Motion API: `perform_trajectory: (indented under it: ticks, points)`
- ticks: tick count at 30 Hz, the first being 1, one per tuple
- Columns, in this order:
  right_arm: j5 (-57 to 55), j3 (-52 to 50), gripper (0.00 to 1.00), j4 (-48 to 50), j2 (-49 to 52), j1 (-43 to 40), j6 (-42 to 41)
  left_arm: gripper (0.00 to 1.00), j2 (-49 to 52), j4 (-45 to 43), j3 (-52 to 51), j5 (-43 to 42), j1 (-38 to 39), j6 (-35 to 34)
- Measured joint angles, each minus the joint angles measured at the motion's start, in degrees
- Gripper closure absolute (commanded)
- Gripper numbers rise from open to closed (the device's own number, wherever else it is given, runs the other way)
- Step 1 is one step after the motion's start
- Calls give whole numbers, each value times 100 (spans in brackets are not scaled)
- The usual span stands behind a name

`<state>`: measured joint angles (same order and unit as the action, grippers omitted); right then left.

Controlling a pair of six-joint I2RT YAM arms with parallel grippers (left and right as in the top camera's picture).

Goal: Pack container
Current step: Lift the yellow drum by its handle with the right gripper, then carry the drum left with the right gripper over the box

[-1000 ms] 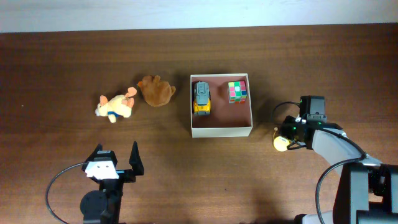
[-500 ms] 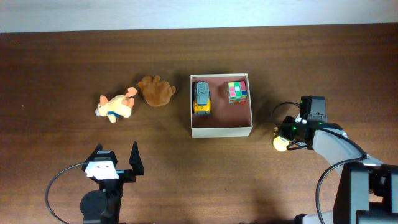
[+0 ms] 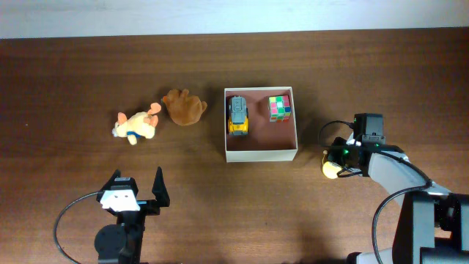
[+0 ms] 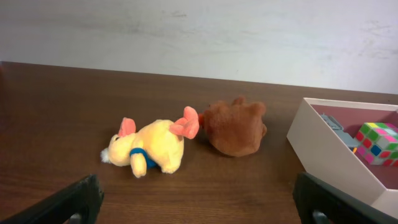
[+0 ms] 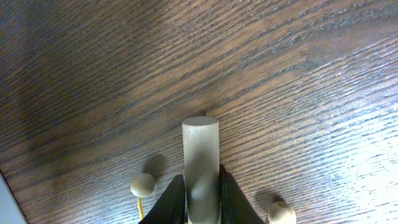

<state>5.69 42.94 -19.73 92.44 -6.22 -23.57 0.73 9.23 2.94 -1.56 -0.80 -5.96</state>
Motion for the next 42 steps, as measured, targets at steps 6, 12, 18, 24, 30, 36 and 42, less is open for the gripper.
perform_trajectory:
  ticks: [6, 12, 18, 24, 30, 36, 42]
  points:
    - [-4, 0, 85, -17, 0, 0, -20, 1, 0, 0, 0, 0, 0, 0]
    - [-243, 26, 85, -153, -2, 11, 24, 0, 0, 0, 0, 2, 0, 0]
    - [-564, 42, 90, -275, -11, 11, 160, 0, 0, 0, 0, 0, 0, -2]
    - [-636, 39, 90, -278, -13, 11, 177, 0, 0, 0, 0, 2, 2, 0]
    - [-654, 144, 91, -476, 15, 11, 197, 0, 0, 0, 0, 2, 0, -2]
    - [-494, 577, 91, -994, 142, 11, 330, 0, 0, 0, 0, 0, 2, -2]
    - [175, 1388, 91, -1526, 151, 11, 767, 0, 0, 0, 0, 0, 0, 0]
